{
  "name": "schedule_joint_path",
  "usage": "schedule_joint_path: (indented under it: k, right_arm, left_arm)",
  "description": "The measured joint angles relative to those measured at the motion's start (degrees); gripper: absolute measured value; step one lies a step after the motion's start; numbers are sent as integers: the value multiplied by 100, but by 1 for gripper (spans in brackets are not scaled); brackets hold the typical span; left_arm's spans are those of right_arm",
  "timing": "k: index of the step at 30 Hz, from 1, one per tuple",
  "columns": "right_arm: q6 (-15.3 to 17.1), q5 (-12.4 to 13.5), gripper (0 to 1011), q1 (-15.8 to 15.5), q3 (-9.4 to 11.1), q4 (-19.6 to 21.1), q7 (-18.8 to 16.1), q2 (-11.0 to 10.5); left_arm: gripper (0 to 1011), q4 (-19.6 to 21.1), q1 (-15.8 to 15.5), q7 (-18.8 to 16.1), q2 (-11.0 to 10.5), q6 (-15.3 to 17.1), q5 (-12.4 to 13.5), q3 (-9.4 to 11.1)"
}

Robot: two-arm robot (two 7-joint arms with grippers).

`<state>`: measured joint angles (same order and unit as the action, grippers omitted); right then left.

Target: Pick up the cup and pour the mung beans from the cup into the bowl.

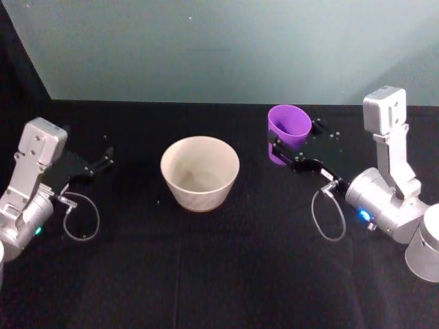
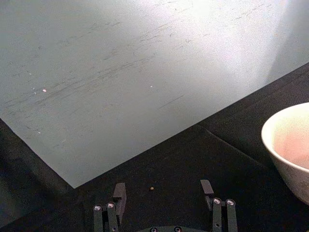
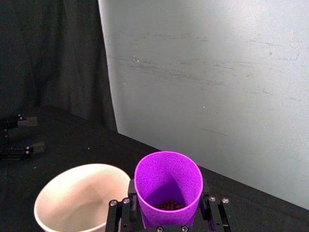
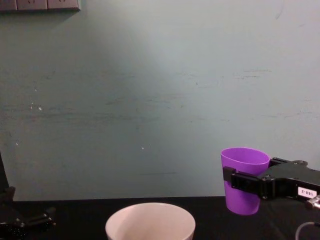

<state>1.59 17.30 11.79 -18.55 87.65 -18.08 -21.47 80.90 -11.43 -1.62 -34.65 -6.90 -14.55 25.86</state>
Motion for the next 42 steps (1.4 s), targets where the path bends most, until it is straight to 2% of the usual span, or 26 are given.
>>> schedule_joint_path:
  k: [42]
  right_arm:
    - [0,0,726,0,0,0,0,0]
  left_arm:
    - [1000,0,0,0,0,0,0,0]
